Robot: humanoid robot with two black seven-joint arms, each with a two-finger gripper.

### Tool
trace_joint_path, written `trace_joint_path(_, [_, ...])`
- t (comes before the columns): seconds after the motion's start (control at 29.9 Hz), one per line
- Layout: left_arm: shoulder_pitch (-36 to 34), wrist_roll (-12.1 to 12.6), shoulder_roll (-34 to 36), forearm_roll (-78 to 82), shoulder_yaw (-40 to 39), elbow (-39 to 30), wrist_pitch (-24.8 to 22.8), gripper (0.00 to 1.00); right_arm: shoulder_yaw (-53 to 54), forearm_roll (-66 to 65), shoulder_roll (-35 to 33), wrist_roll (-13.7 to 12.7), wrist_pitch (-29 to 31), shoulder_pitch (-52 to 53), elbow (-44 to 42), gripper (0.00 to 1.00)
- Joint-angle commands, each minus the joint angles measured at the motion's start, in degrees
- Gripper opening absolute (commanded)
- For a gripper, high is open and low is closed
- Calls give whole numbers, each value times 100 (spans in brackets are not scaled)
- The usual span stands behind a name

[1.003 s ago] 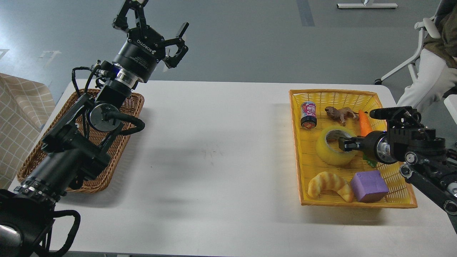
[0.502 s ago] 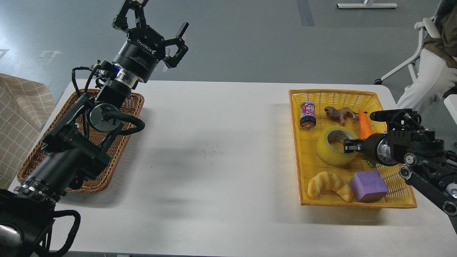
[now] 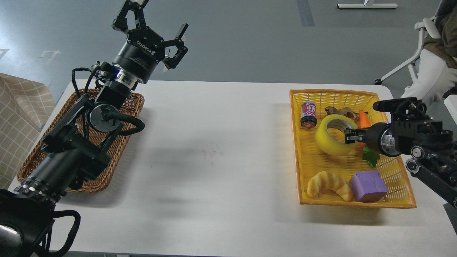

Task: Place and transfer tape with both arms
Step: 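Lift the tape roll out of the tray and carry it toward the table center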

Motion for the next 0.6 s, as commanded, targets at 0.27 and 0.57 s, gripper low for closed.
trace_joint_path(0.27, [1, 0, -31, 4, -1, 0, 0, 98, -1, 53, -179, 2, -1, 662, 235, 0])
trace_joint_path(0.57, [-8, 0, -13, 4, -1, 0, 0, 98, -177, 53, 558, 2, -1, 1241, -55, 0])
